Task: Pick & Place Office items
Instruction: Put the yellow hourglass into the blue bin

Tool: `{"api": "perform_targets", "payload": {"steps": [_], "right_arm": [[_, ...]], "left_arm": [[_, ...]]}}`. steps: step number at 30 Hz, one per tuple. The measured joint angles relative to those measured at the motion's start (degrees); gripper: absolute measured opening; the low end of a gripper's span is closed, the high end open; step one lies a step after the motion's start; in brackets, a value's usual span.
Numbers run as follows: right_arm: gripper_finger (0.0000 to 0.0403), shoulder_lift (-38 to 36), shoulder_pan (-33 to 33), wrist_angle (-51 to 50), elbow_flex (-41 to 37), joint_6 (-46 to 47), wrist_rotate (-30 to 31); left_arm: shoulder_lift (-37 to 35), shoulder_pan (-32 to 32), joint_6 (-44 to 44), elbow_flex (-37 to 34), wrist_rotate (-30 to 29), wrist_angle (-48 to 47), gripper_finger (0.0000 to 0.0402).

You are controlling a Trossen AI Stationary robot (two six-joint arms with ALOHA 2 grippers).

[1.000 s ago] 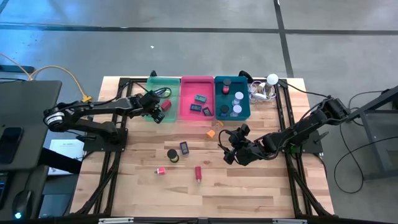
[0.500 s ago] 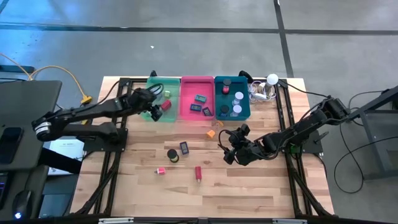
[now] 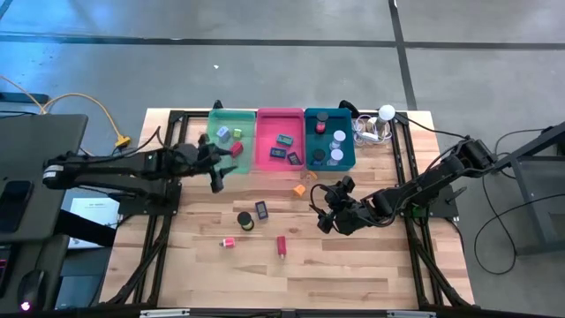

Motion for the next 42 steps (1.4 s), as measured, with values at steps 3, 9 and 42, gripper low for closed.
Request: {"api": "perform_targets", "payload": {"steps": [3, 9, 42], "right_arm": [[0.0316, 0.0, 0.0, 0.0, 0.0, 0.1, 0.0], [0.0316, 0.0, 0.0, 0.1, 0.0, 0.2, 0.0], [0.0316, 0.0, 0.0, 3.1, 0.0, 0.0, -13.9]], "left_arm": [[0.1, -4.3, 0.0, 0.0, 0.0, 1.5, 0.0227], [1.2, -9.2, -0.2, 0.0, 0.0, 2.9, 0.0227], [1.2, -9.7, -0.2, 0.0, -0.2, 3.8, 0.0227]]}}
